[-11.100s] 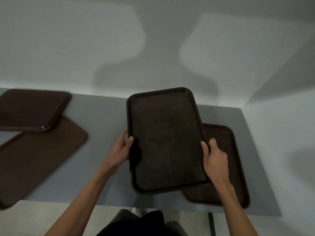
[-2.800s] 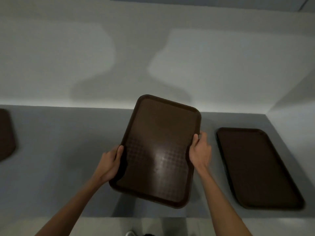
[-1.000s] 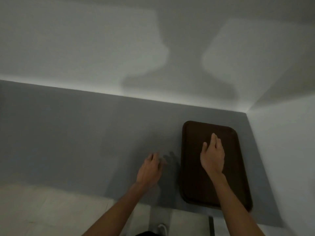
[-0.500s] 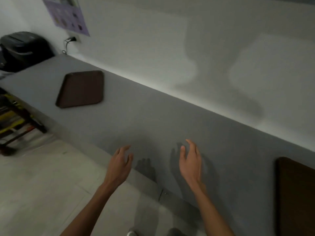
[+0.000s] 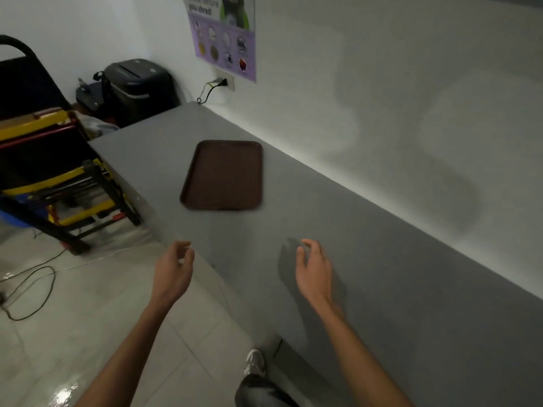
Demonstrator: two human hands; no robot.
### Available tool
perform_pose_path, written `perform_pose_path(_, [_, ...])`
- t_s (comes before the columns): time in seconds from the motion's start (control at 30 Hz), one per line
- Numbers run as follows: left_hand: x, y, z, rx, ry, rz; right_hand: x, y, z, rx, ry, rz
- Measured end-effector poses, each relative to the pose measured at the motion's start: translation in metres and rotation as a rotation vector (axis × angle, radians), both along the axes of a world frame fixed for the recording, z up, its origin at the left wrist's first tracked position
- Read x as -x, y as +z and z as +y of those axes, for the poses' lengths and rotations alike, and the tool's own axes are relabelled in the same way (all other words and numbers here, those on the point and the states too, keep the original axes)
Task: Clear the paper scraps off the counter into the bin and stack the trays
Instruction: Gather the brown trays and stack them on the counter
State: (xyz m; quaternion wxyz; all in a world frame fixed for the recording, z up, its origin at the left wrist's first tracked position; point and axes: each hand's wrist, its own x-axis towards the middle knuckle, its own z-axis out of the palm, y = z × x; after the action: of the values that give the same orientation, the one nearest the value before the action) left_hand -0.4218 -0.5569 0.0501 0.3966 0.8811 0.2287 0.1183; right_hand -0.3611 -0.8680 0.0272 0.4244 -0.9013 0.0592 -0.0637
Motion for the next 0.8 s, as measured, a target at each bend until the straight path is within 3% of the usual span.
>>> perform_pose_path(0.17, [-0.079,-0.005,0.061,0.2,0.138,0.094,-0.103,-0.015,0.065,-0.054,-0.008,0.053])
perform_pose_path(0.37, [-0.172,-0.014,0.114,0.275,0.217,0.204,-0.203,-0.02,0.133,-0.001,0.029,0.176])
perform_pose_path(0.57, [-0.263,-0.035,0.163,0.294,0.176,0.328,-0.271,-0.04,0.18,0.095,-0.056,0.349])
perform_pose_path(0.8, [-0.336,-0.061,0.2,0.54,0.01,0.417,-0.299,-0.062,0.221,0.186,-0.275,0.437])
